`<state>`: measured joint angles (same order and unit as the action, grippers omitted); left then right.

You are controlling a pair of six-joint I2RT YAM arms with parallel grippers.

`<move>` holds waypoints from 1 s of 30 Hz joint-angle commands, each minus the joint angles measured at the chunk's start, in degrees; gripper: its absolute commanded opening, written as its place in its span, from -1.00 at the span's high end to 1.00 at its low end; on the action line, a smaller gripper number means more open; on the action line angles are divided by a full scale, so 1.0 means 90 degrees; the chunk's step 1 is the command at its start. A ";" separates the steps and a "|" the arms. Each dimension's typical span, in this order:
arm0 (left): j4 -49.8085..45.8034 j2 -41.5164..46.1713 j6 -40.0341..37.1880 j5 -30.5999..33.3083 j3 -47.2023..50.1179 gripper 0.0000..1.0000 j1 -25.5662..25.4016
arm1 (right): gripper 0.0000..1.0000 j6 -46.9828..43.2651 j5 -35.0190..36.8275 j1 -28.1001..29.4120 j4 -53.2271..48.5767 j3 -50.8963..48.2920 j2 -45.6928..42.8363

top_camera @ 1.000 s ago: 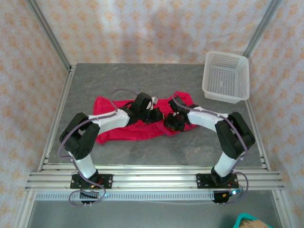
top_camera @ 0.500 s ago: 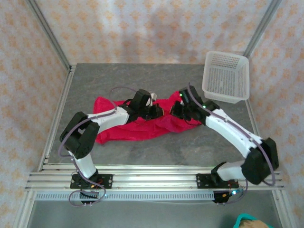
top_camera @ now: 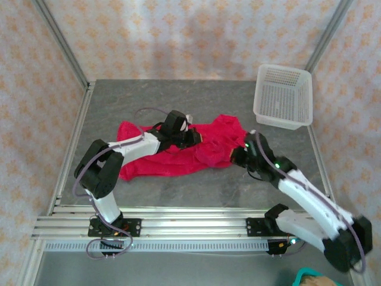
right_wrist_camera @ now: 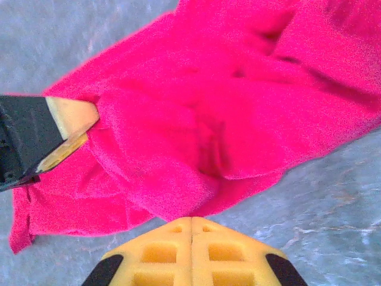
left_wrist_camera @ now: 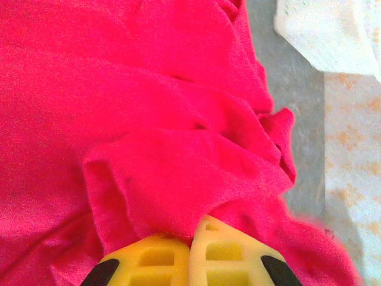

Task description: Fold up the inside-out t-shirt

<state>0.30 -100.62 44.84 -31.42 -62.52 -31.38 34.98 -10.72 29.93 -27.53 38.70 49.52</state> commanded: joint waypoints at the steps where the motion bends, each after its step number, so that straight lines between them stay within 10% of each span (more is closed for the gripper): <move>1: -0.0229 0.0134 0.0001 0.0279 -0.0070 0.98 0.0134 | 1.00 0.0277 0.0258 -0.0327 0.0481 -0.0598 -0.0516; 7: -0.1014 0.0710 -0.0451 0.0473 -0.0299 -0.02 0.0212 | 1.00 0.0293 0.0066 -0.0379 0.0740 -0.0496 0.0318; 9: -0.1556 0.1009 -0.0741 0.0624 -0.0344 -0.20 0.0323 | 0.63 0.0133 -0.0120 -0.0378 0.0757 -0.0137 0.0897; 14: -0.3505 0.1974 -0.1524 0.1260 -0.0163 -0.06 0.1074 | 0.00 -0.0304 -0.0499 -0.0213 0.0263 0.1217 0.2759; 20: -0.4838 0.2864 -0.2003 0.2059 0.0823 0.14 0.2206 | -0.23 -0.0556 -0.0626 0.0033 0.0128 0.2245 0.4374; 26: -0.4940 0.3215 -0.1806 0.2378 0.1675 0.25 0.2608 | -0.15 -0.0401 -0.1007 0.0160 0.0468 0.2546 0.5164; 30: -0.4903 0.3176 -0.1620 0.2601 0.1994 0.26 0.2590 | 0.67 -0.0407 -0.1044 0.0160 0.0564 0.2605 0.5282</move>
<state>-41.87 -73.06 29.17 -12.05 -45.54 -8.14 31.57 -19.59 31.16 -23.38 59.92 96.92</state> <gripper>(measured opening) 0.367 0.241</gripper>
